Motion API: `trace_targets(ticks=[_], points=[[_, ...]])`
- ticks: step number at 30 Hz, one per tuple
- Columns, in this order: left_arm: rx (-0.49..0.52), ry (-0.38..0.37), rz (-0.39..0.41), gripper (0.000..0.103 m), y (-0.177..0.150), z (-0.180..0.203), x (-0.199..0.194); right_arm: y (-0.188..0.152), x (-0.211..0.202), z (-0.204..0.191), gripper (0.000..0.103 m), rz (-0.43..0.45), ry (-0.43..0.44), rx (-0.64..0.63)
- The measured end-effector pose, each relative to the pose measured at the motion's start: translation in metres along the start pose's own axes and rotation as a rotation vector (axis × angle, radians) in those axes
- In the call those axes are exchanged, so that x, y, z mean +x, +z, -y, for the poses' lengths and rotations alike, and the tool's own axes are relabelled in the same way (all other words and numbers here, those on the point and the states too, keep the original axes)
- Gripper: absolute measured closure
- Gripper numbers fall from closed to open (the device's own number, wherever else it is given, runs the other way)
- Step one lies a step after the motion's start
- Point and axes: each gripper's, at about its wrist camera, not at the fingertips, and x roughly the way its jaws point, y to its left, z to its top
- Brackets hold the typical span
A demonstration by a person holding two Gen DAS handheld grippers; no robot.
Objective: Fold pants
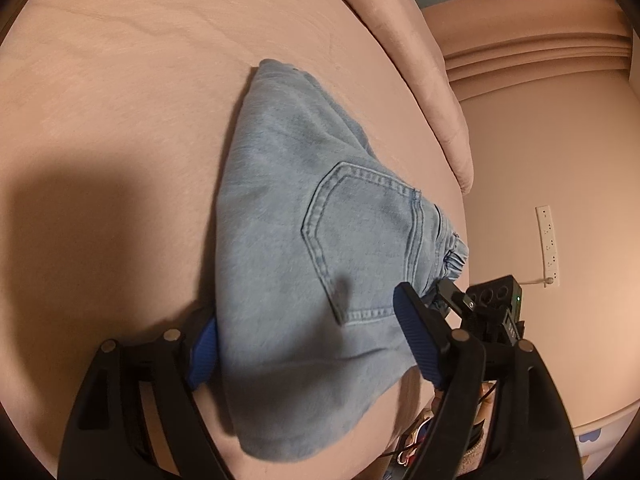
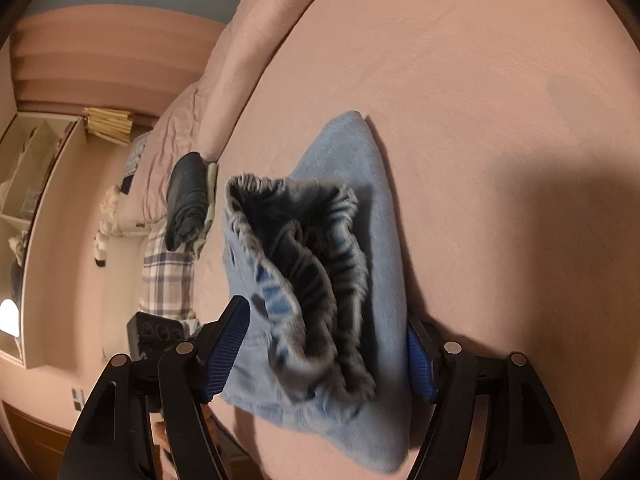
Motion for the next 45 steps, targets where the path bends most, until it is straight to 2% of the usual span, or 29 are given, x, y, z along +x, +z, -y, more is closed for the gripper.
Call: trace_targets(ticks=[11,13,15,17,21,29,38,45], points=[[0.033,0.043,0.003,0.025,0.016,0.014,0.019,0.01,0.014,-0.007,0.027,-0.018,-0.031,-0.059],[0.066,0.087,0.012,0.032,0.014,0.02,0.019,0.008,0.014,-0.012,0.027,-0.022,-0.05,-0.086],[0.109,0.141,0.021,0.045,0.012,0.027,0.017,0.003,0.013,-0.023,0.028,-0.014,-0.084,-0.135],[0.142,0.163,0.033,0.052,0.01,0.032,0.014,-0.001,0.011,-0.036,0.028,-0.004,-0.115,-0.191],[0.212,0.177,0.076,0.052,0.016,0.046,0.002,-0.006,0.007,-0.069,0.028,0.035,-0.134,-0.304],[0.276,0.213,0.18,0.052,0.053,0.057,-0.034,0.019,0.018,-0.115,0.029,0.092,-0.059,-0.398],[0.272,0.275,0.242,0.052,0.107,0.04,-0.049,0.052,0.065,-0.156,0.029,0.1,-0.024,-0.47],[0.256,0.309,0.246,0.052,0.142,0.02,-0.046,0.074,0.098,-0.16,0.029,0.088,-0.041,-0.486]])
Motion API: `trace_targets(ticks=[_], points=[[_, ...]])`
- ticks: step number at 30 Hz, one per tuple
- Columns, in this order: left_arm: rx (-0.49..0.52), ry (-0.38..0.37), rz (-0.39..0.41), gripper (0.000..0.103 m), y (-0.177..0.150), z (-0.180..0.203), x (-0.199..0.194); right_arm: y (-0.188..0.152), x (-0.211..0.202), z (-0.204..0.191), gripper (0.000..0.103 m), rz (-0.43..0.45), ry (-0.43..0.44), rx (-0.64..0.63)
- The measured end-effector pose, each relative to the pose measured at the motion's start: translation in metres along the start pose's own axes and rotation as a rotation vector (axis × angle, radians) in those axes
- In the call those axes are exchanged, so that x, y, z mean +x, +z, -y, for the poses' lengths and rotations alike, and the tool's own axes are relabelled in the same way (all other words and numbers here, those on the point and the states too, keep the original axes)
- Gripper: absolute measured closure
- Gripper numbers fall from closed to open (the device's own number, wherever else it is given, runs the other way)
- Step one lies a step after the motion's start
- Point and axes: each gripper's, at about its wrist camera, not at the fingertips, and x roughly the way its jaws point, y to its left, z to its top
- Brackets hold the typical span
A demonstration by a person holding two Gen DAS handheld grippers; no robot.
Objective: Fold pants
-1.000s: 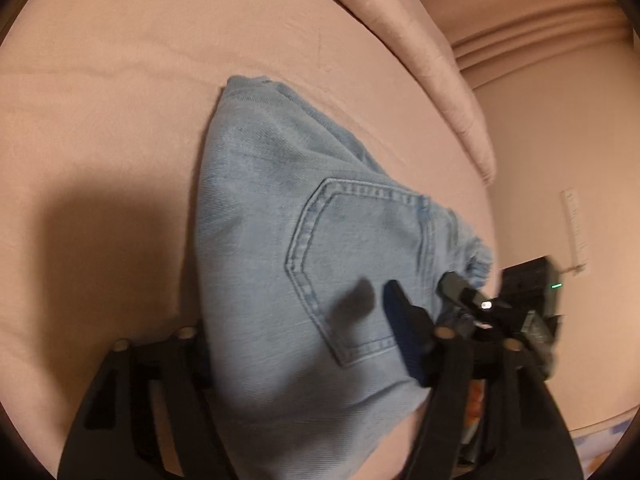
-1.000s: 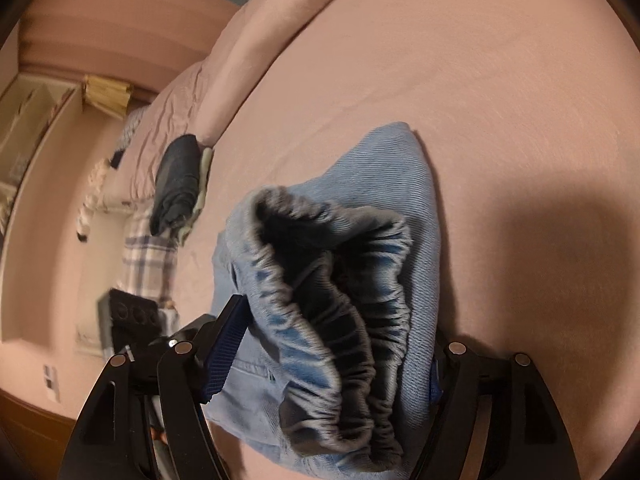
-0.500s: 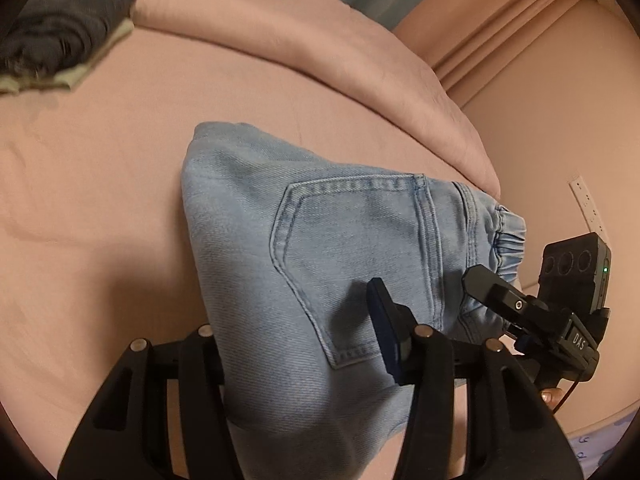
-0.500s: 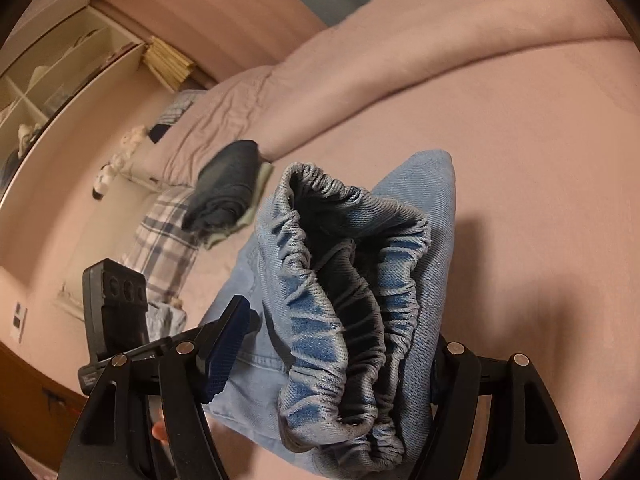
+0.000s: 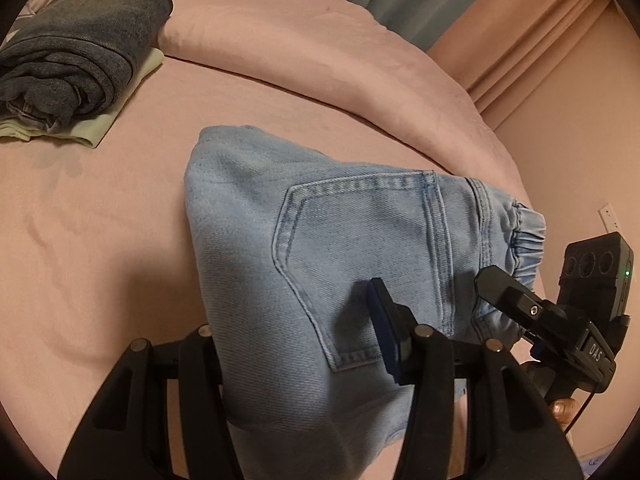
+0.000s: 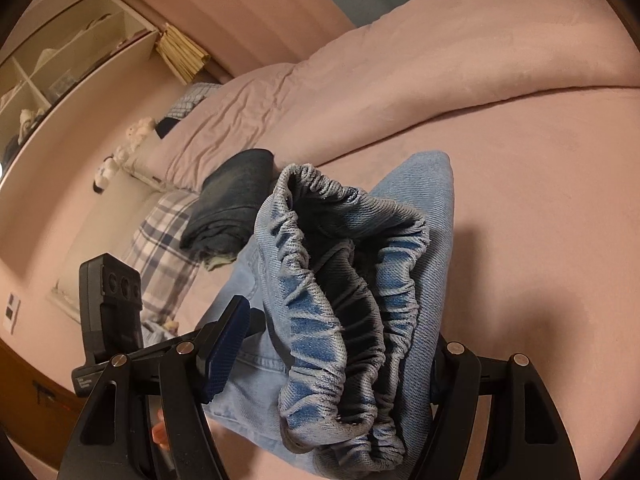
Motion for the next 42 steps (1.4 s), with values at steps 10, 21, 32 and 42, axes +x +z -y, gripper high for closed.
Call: trace_targets(ticks=[10,21,32,42], points=[[0.024,0.065,-0.083,0.049,-0.001,-0.012,0.053,-0.003,0.033,0.034,0.029,-0.077,-0.106,0.034],[0.151,0.232,0.085,0.045,-0.011,-0.002,-0.006,-0.01,-0.013,0.027,0.029,-0.006,-0.325,-0.063],[0.337,0.348,-0.016,0.044,-0.049,0.024,0.048,-0.04,0.023,-0.013,0.054,-0.082,-0.503,-0.417],[0.324,0.372,-0.023,0.042,-0.045,0.03,0.046,-0.037,0.033,-0.01,0.054,-0.122,-0.562,-0.453]])
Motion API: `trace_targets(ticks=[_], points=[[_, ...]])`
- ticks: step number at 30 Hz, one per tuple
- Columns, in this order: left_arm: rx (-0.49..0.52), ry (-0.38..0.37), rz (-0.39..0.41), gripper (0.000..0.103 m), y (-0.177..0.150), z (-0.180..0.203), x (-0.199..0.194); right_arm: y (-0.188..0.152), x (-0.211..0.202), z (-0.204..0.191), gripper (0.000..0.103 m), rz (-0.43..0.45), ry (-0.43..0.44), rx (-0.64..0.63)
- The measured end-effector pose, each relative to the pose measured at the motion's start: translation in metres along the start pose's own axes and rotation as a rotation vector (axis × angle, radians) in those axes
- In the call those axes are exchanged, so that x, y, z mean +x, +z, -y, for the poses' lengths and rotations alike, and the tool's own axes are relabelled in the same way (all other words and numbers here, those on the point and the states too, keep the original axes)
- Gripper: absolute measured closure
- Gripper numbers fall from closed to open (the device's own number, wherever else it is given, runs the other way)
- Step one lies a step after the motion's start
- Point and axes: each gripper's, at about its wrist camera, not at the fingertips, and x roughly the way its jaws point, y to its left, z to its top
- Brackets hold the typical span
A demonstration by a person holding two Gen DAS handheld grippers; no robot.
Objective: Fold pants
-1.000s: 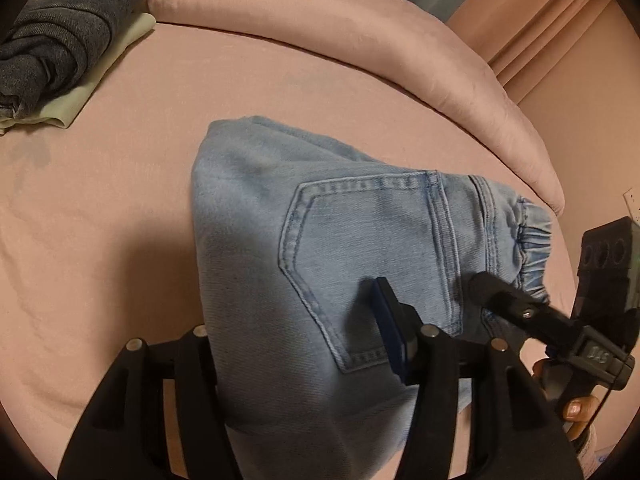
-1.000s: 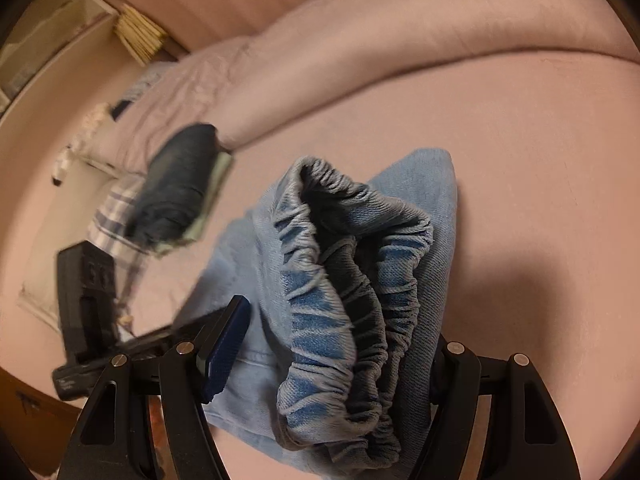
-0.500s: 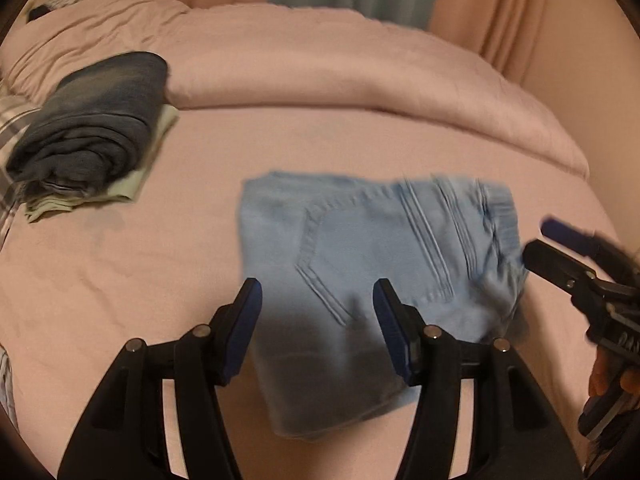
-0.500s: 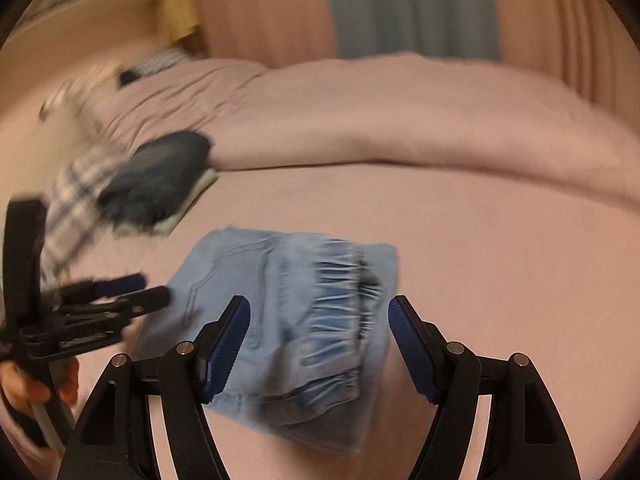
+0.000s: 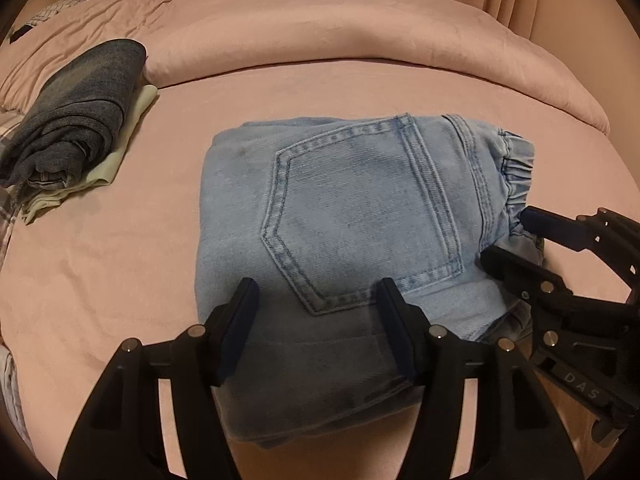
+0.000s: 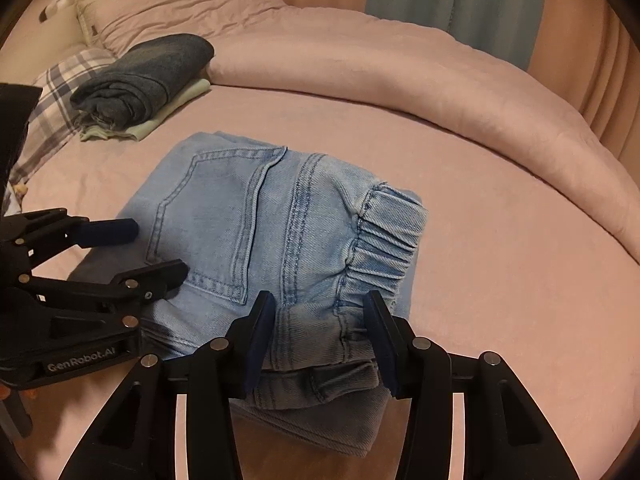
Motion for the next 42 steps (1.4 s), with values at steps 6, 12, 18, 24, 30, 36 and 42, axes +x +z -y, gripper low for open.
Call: trace_targets(ticks=[6,12,18,24,30,36,42], points=[[0.004,-0.007,-0.02,0.042,-0.001,0.004,-0.005,0.001,-0.003,0.004,0.053,-0.03,0.061,0.078],[-0.008,-0.034,-0.025,0.042,-0.002,-0.001,-0.002,0.018,-0.021,0.017,0.054,0.038,0.152,0.195],[-0.004,-0.054,-0.013,0.042,-0.003,-0.002,-0.001,0.044,0.009,0.025,0.054,0.013,0.111,0.235],[0.016,-0.055,-0.012,0.042,-0.001,0.0,0.003,0.047,0.041,0.026,0.054,-0.098,0.076,0.232],[-0.016,-0.097,0.0,0.043,0.001,-0.007,-0.006,0.041,0.013,0.028,0.054,-0.033,0.095,0.211],[-0.048,-0.111,0.064,0.043,0.024,-0.009,-0.017,0.007,-0.014,0.022,0.054,0.023,0.126,0.129],[-0.091,-0.086,0.01,0.043,0.049,-0.012,0.013,-0.012,0.002,0.022,0.054,-0.017,0.101,0.114]])
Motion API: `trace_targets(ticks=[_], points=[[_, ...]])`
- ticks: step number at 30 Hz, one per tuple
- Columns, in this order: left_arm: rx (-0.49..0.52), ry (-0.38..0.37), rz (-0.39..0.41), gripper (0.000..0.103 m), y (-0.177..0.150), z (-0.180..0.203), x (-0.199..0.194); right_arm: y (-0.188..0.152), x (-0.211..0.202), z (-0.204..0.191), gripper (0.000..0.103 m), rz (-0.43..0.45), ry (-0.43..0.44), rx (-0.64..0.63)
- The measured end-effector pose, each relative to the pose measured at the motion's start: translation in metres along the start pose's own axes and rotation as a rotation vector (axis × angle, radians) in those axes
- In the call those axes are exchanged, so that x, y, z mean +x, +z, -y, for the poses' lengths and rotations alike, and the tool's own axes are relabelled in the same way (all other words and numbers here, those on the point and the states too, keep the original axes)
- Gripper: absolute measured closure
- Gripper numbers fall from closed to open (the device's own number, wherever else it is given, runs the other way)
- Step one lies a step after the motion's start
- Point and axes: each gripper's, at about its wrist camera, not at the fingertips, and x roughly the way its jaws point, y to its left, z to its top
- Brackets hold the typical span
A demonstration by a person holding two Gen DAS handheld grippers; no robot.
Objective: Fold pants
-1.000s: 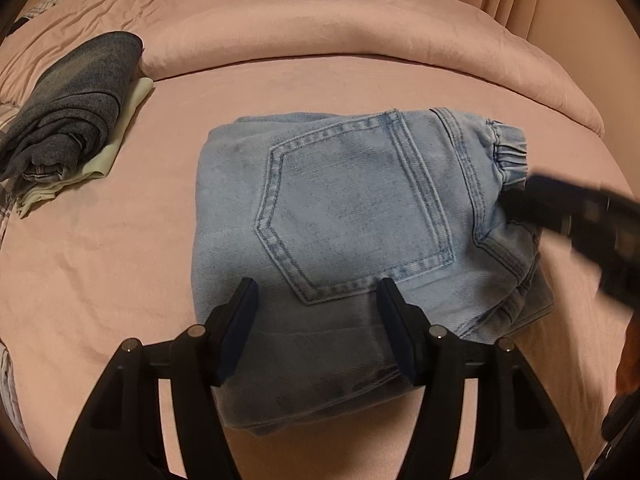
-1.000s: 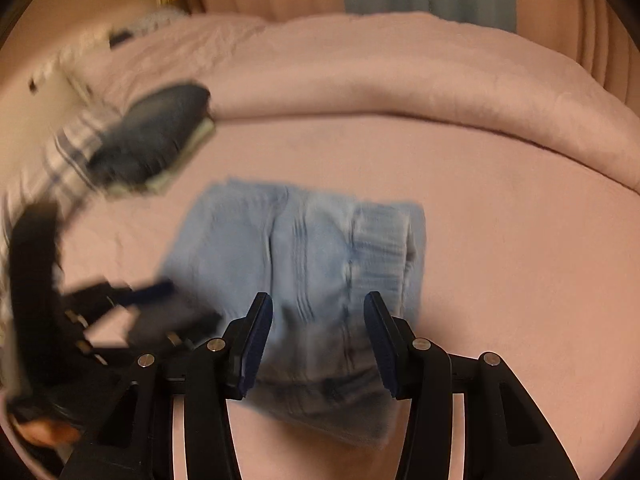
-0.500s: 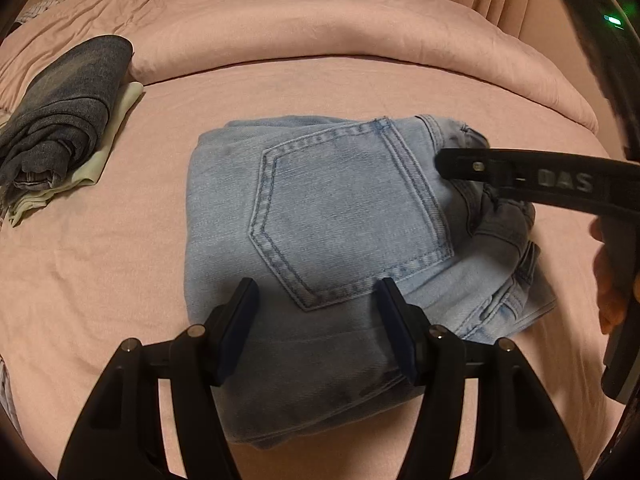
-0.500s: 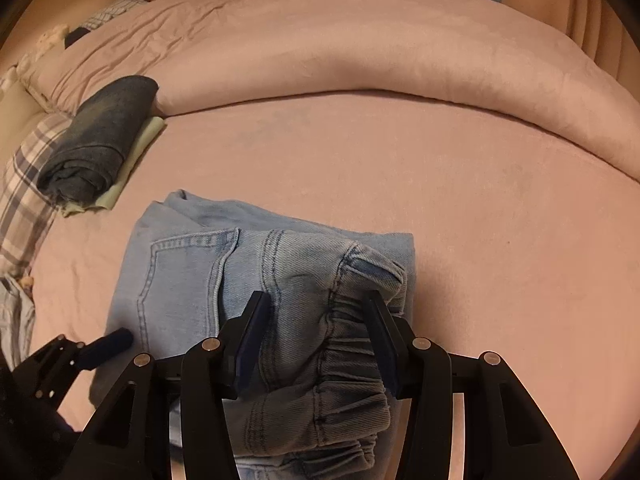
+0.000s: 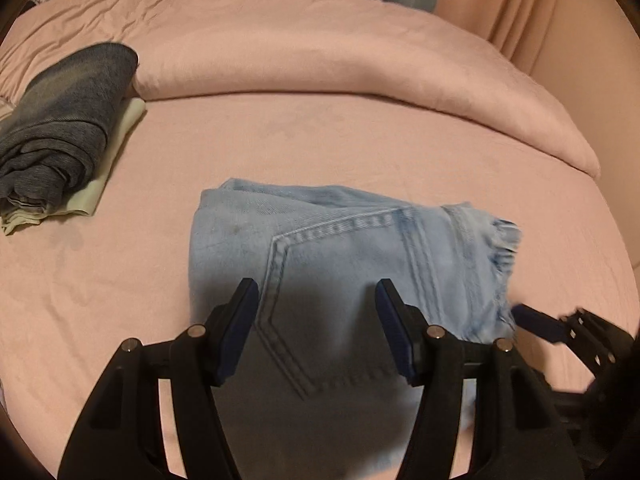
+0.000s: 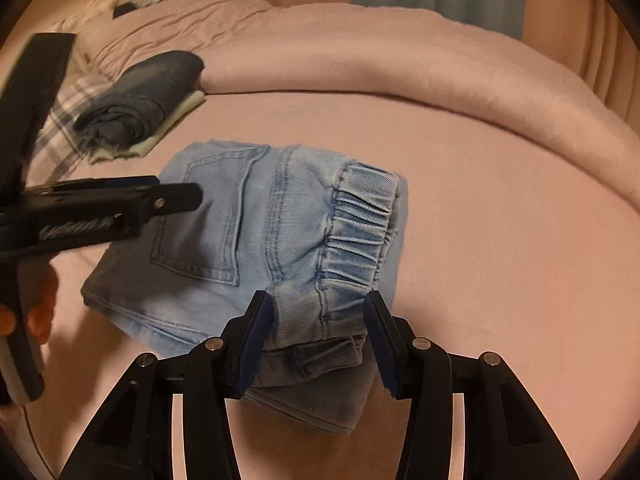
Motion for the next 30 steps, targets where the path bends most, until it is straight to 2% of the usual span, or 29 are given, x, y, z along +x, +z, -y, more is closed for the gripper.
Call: trace_targets(ticks=[3,20,30], points=[[-0.006,0.015,-0.036,0.041,0.0,0.0,0.014,0.002,0.002,0.003,0.054,0.003,0.008,0.012],[0.004,0.016,-0.043,0.04,0.004,-0.003,0.021,-0.004,0.004,0.002,0.052,0.015,0.01,0.024],[0.092,0.082,0.014,0.043,-0.014,0.009,-0.009,-0.002,0.004,0.002,0.052,0.007,0.009,0.033]])
